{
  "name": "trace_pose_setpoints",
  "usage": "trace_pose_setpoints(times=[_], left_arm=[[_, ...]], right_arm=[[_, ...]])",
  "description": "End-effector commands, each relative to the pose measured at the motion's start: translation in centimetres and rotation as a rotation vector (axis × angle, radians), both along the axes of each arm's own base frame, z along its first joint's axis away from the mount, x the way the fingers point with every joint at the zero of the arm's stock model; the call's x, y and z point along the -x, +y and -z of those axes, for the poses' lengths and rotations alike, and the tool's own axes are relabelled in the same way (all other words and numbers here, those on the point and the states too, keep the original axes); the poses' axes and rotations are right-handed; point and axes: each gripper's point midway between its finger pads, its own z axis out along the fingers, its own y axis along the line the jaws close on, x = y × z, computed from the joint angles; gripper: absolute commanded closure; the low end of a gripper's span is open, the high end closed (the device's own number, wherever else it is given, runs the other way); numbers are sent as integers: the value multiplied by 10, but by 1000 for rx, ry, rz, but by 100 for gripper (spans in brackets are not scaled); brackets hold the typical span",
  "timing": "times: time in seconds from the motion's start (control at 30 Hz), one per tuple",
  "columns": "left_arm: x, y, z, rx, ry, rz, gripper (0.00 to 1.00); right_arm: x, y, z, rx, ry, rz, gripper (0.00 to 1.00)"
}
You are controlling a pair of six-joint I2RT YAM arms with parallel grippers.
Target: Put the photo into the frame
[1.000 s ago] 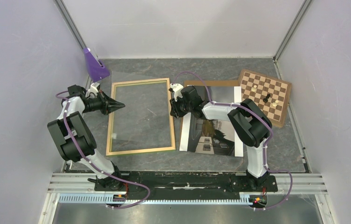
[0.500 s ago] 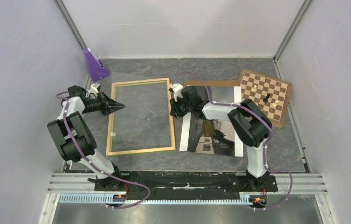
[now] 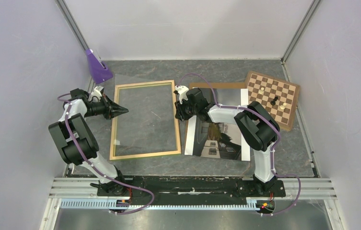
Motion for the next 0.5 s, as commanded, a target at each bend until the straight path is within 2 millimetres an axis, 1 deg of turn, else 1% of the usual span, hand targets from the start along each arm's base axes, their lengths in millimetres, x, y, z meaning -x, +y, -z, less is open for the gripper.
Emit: trace_pose_setpoints(times=[0.0, 0.47], left_arm=[[1, -4, 0, -4, -10, 37, 98], [1, -7, 0, 0, -15, 51, 98]], right_arm=[[-1, -13, 15, 70, 7, 22, 70], [0, -13, 19, 71, 18, 21, 71]])
